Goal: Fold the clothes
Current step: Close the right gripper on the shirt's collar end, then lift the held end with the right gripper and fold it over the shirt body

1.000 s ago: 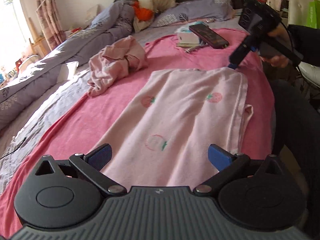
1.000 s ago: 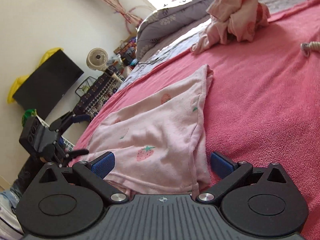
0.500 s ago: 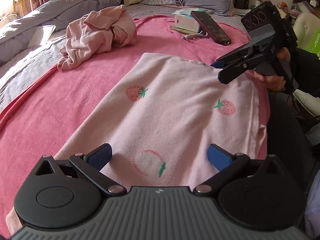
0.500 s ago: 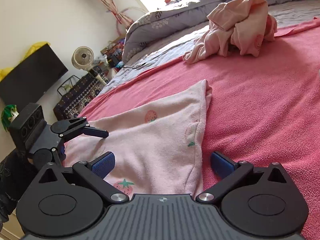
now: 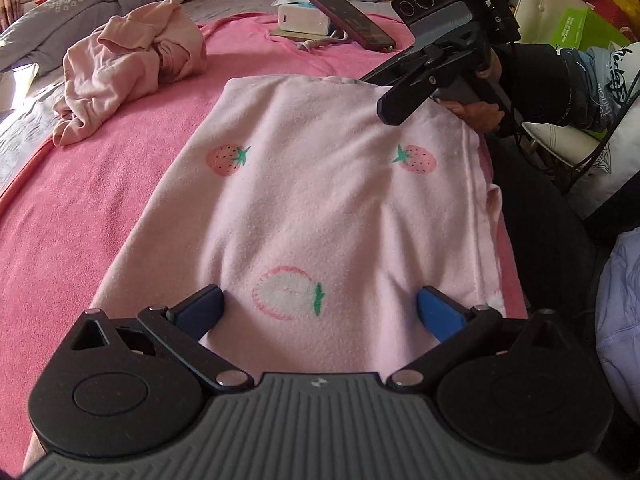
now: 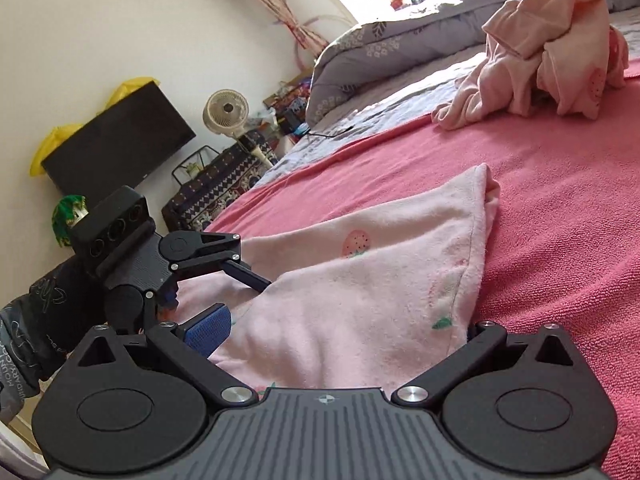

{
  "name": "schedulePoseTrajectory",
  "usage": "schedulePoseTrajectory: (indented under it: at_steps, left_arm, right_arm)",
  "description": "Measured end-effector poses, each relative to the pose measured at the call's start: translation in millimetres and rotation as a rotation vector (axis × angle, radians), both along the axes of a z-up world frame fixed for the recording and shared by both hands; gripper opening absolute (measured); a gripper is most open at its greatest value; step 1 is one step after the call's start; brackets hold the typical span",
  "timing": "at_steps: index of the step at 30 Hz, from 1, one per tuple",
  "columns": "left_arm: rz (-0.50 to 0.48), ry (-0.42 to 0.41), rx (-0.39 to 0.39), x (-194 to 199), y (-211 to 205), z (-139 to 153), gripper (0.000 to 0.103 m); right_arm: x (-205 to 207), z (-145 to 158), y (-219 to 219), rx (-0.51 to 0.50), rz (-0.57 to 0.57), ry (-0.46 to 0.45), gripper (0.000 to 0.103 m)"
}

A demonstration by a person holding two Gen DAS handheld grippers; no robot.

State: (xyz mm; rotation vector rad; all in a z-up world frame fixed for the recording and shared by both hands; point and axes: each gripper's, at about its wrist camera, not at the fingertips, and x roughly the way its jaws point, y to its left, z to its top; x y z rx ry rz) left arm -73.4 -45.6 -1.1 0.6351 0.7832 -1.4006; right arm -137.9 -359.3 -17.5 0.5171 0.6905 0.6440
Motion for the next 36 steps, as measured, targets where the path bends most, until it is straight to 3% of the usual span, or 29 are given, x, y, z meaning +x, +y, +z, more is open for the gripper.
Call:
schedulePoseTrajectory:
  at_steps: [4,8,10,12,15,20,21,24,27,29,31,32,33,35,36]
  left_arm:
    - [0.009,0.004,-0.028,1,3,-3,0.103]
    - [0.043,-0.027,-0.053,-5,8,-1,0.103]
    - [0.086,-0.063,-0.043,-12,10,5,0.103]
    - [0.14,-0.105,-0.035,-22,20,11,0.103]
    - [0.216,-0.16,-0.06,-38,63,20,0.103]
    - [0.415,-0.176,-0.071,-59,158,20,0.103]
    - [0.456,-0.191,-0.078,-65,175,19,0.103]
    - [0.566,-0.134,-0.155,-74,218,11,0.103]
    - [0.636,-0.082,-0.326,-81,258,-8,0.103]
    - [0.642,-0.103,-0.426,-89,271,-16,0.103]
    - [0.645,-0.131,-0.425,-93,269,-15,0.103]
    - [0.646,-0.145,-0.424,-94,268,-15,0.103]
    - [0.642,-0.154,-0.421,-95,268,-14,0.103]
    - [0.637,-0.146,-0.432,-92,268,-14,0.103]
    - [0.636,-0.139,-0.441,-92,269,-15,0.103]
  right_arm:
    - [-8,-3,-27,0.128,-0.021,0.094,0.077]
    - [-12,-5,-28,0.139,-0.119,0.144,0.059]
    - [-12,-4,-27,0.158,-0.182,0.195,0.03]
    - [-14,-3,-32,0.203,-0.226,0.254,0.018]
    - [-15,8,-28,0.179,-0.253,0.279,0.018]
    - [-3,64,35,0.044,-0.222,0.216,0.018]
    - [2,75,56,0.012,-0.205,0.202,0.018]
    - [15,98,139,-0.13,-0.147,0.129,0.018]
    - [21,92,240,-0.347,-0.088,-0.007,0.019]
    - [15,71,301,-0.543,-0.064,-0.104,0.024]
    - [1,46,347,-0.744,-0.055,-0.2,0.037]
    - [-13,37,359,-0.814,-0.068,-0.282,0.038]
    - [-28,31,367,-0.874,-0.084,-0.373,0.039]
    - [-53,26,367,-0.898,-0.099,-0.469,0.054]
    - [-65,25,365,-0.897,-0.104,-0.506,0.069]
